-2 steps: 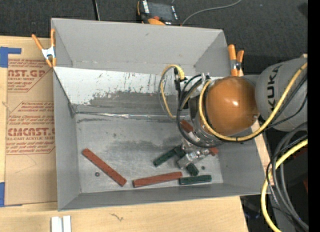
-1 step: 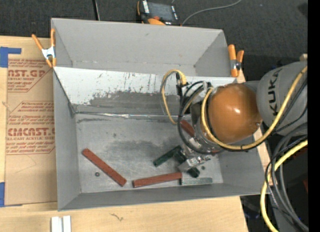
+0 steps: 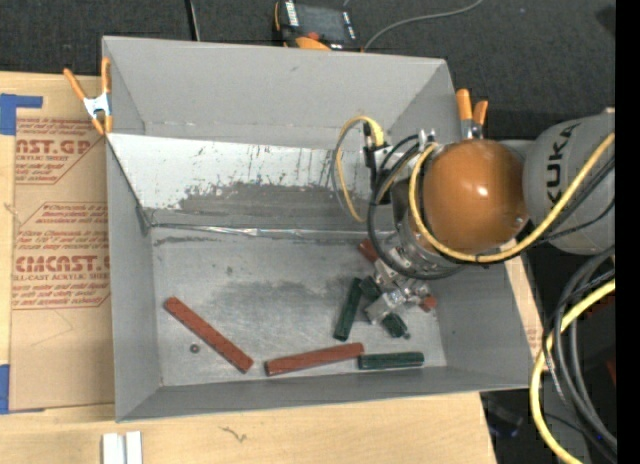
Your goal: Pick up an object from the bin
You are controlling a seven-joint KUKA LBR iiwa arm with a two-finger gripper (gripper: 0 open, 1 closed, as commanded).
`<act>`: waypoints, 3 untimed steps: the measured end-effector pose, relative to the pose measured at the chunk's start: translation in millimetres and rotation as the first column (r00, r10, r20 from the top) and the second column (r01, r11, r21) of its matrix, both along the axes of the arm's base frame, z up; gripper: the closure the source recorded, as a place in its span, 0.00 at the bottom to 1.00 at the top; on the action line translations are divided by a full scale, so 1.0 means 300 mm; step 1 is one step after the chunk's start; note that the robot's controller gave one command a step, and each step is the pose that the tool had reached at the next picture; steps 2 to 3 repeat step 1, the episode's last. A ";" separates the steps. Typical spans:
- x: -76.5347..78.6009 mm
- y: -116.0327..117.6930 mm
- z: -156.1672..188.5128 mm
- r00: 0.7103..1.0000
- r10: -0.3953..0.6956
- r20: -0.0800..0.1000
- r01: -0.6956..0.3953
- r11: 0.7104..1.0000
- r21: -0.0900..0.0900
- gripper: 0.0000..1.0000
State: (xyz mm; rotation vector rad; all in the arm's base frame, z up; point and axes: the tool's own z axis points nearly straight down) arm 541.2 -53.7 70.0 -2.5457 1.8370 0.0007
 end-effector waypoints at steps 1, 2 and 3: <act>-0.003 0.003 0.000 1.000 0.002 -0.001 -0.002 1.000 0.001 1.00; -0.003 0.003 0.000 1.000 0.002 -0.001 -0.002 1.000 0.001 1.00; -0.003 0.003 0.000 1.000 0.002 -0.001 -0.002 1.000 0.001 1.00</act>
Offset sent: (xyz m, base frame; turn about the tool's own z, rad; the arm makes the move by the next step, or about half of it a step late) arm 0.0000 0.0000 0.0000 0.0000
